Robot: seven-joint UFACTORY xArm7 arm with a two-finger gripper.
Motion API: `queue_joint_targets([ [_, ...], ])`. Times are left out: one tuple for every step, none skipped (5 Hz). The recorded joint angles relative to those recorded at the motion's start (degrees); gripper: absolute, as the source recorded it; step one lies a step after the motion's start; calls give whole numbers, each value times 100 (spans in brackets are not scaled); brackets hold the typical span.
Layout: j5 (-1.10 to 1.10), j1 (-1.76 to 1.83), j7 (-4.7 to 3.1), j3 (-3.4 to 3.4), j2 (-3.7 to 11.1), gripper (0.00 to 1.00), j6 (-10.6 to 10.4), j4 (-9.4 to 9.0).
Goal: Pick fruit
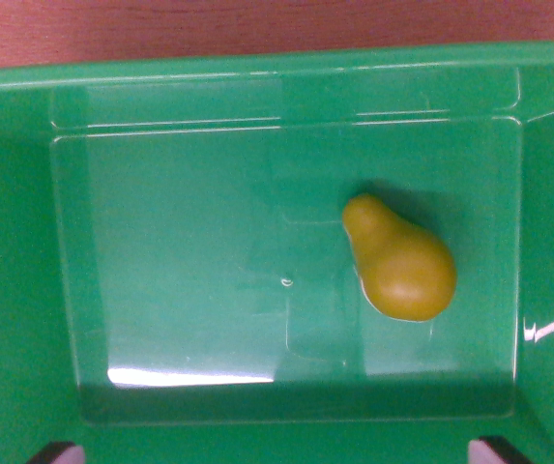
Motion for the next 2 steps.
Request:
queue_joint_targets([
  [0,0,0,0,0,0,0,0],
  [3,-16,-97,-2,43,0,-110,-67],
])
